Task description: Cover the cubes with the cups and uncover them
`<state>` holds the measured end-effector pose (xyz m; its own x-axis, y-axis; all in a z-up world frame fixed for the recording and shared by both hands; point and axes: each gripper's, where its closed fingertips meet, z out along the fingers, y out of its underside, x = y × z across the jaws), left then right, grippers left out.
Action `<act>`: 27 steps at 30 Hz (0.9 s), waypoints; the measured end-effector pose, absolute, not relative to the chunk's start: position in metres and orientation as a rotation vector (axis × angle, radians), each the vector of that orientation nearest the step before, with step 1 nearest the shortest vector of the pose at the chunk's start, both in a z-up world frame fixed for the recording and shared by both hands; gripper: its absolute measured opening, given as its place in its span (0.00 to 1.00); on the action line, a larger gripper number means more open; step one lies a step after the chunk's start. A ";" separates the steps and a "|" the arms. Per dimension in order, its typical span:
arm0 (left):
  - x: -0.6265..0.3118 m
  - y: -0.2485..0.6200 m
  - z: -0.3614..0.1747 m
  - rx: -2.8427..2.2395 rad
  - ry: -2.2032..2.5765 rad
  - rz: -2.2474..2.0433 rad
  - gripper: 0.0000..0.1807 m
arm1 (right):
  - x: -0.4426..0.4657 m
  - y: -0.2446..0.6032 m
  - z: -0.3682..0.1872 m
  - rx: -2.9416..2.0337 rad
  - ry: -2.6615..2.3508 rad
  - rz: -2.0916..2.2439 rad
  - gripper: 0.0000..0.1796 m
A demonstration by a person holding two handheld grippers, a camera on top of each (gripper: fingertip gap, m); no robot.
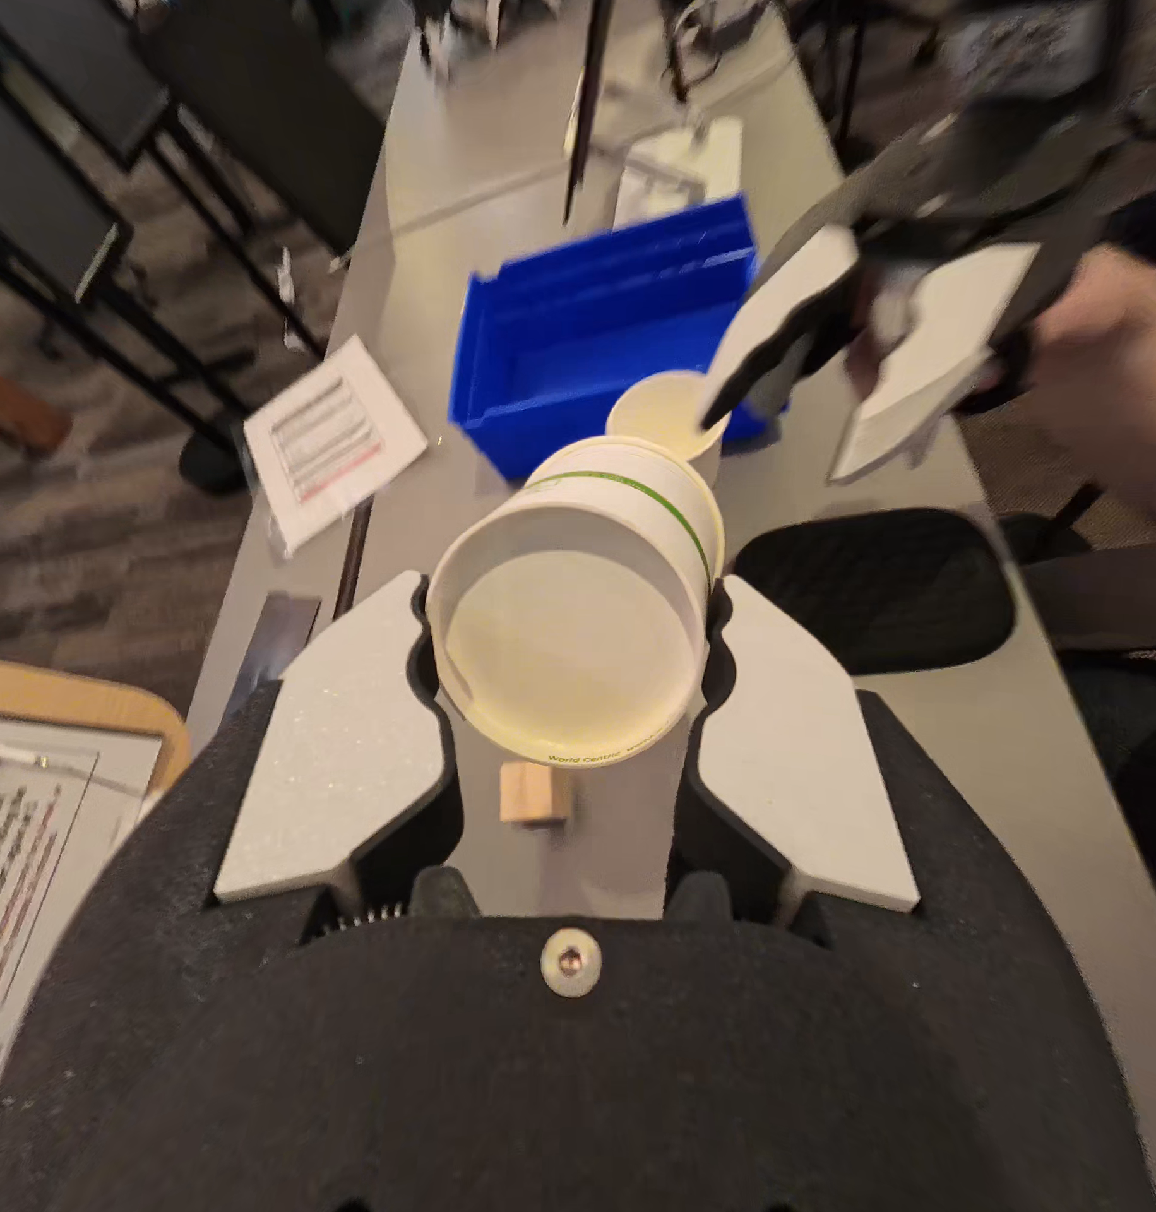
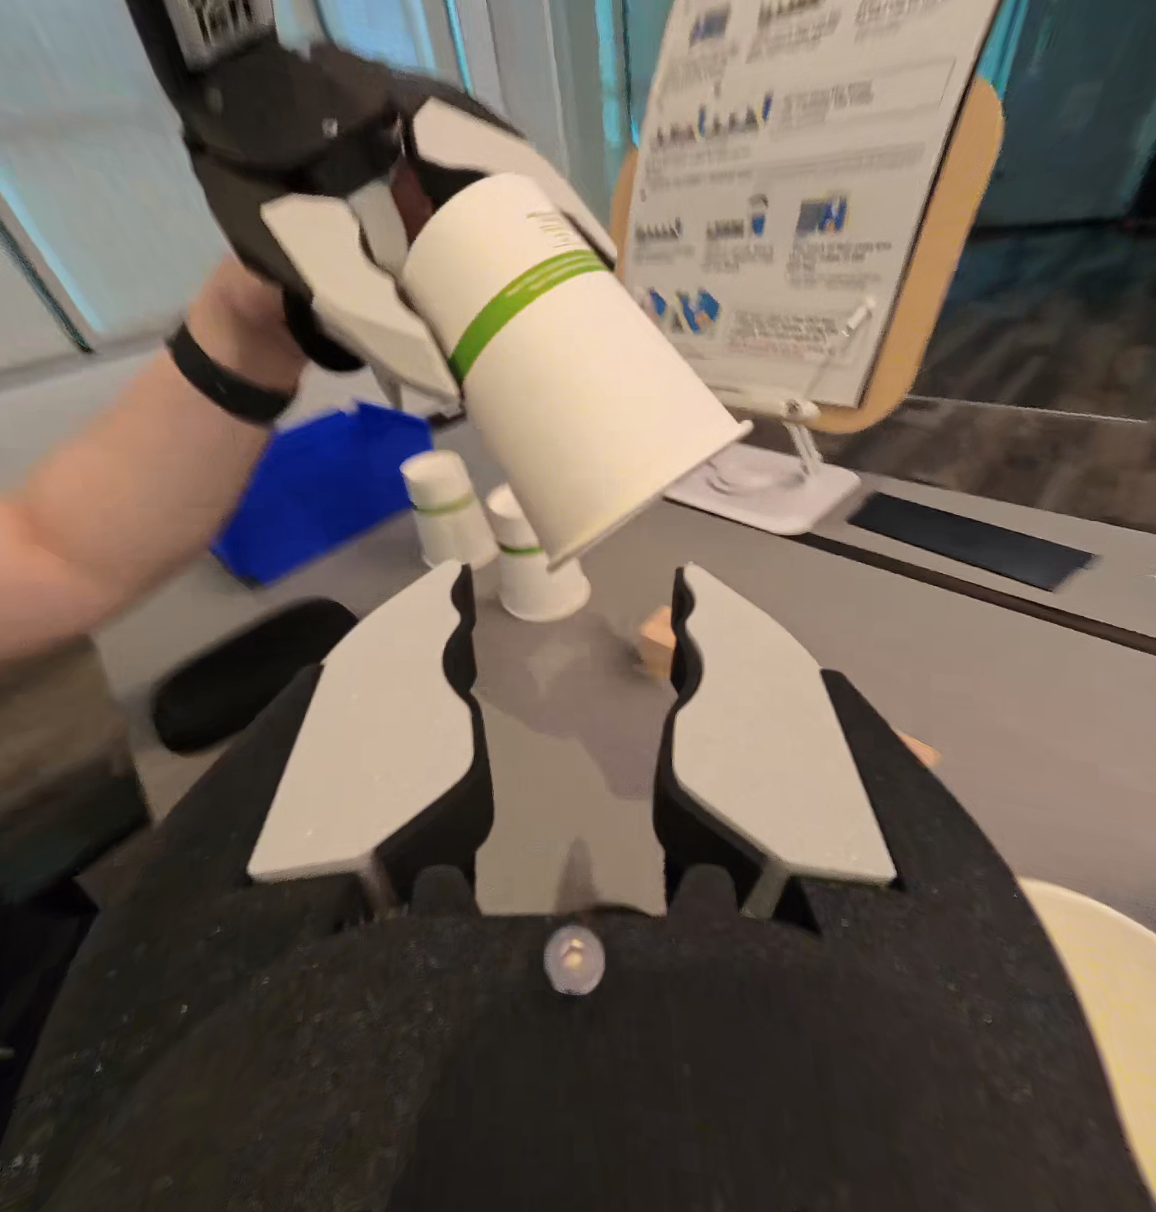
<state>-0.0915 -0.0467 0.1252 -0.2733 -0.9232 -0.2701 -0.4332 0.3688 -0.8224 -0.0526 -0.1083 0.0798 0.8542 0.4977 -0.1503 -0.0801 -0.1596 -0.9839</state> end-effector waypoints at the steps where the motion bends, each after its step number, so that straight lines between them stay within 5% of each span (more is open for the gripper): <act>1: -0.092 -0.058 0.132 -1.142 1.859 -0.836 0.44 | -0.057 -0.108 0.085 -1.620 -0.315 0.605 0.31; 5: -0.093 -0.088 0.141 -1.044 1.870 -0.889 0.44 | -0.073 -0.115 0.107 -1.457 -0.334 0.839 0.25; 9: -0.091 -0.096 0.130 -1.053 1.898 -0.911 0.44 | -0.088 -0.143 0.125 -1.301 -0.467 1.043 0.00; 17: -0.116 -0.072 0.133 -1.127 1.799 -0.871 0.48 | -0.042 -0.147 0.121 -1.675 -0.566 0.657 0.00; 22: -0.150 -0.017 0.117 -1.295 1.752 -0.605 0.47 | 0.055 -0.144 0.071 -2.382 -0.660 -0.069 0.00; 27: -0.180 0.021 0.089 -1.479 1.725 -0.456 0.46 | 0.083 -0.153 0.029 -2.770 -0.820 -0.229 0.00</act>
